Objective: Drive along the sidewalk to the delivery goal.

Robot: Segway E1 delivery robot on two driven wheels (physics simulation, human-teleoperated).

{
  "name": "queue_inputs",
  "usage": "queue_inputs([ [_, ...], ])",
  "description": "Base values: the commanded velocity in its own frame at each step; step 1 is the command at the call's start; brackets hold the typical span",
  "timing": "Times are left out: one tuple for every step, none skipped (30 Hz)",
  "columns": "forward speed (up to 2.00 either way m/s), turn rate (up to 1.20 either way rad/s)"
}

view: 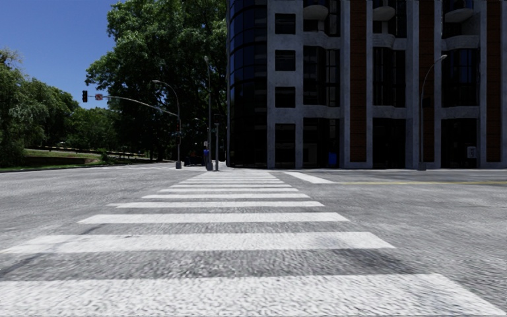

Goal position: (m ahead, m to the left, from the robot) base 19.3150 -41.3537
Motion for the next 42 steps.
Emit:
queue_inputs([
  [2.0,0.0],
  [2.0,0.0],
  [2.0,0.0],
  [2.0,0.0],
  [2.0,0.0],
  [2.0,0.0],
  [2.0,0.0],
  [2.0,0.0],
  [2.0,0.0],
  [2.0,0.0],
  [1.92,0.0],
  [1.85,0.0],
  [1.8,0.0],
  [1.78,0.0],
  [1.78,0.0],
  [1.73,0.0],
  [1.66,0.0],
  [1.62,0.0],
  [1.59,0.0],
  [1.59,0.0],
  [1.58,0.0],
  [1.58,0.0],
  [1.58,0.0],
  [1.58,0.0],
  [1.58,0.0],
  [1.58,0.0],
  [1.58,0.0],
  [1.58,0.0],
  [1.58,0.0],
  [1.58,0.0],
  [1.58,0.0],
  [1.58,0.0],
  [1.58,0.0],
  [1.58,0.0],
  [1.58,0.0],
  [1.58,0.0],
  [1.58,0.0],
  [1.58,0.0],
  [1.58,0.0],
  [1.58,0.0],
  [1.58,0.0],
  [1.58,0.0],
])
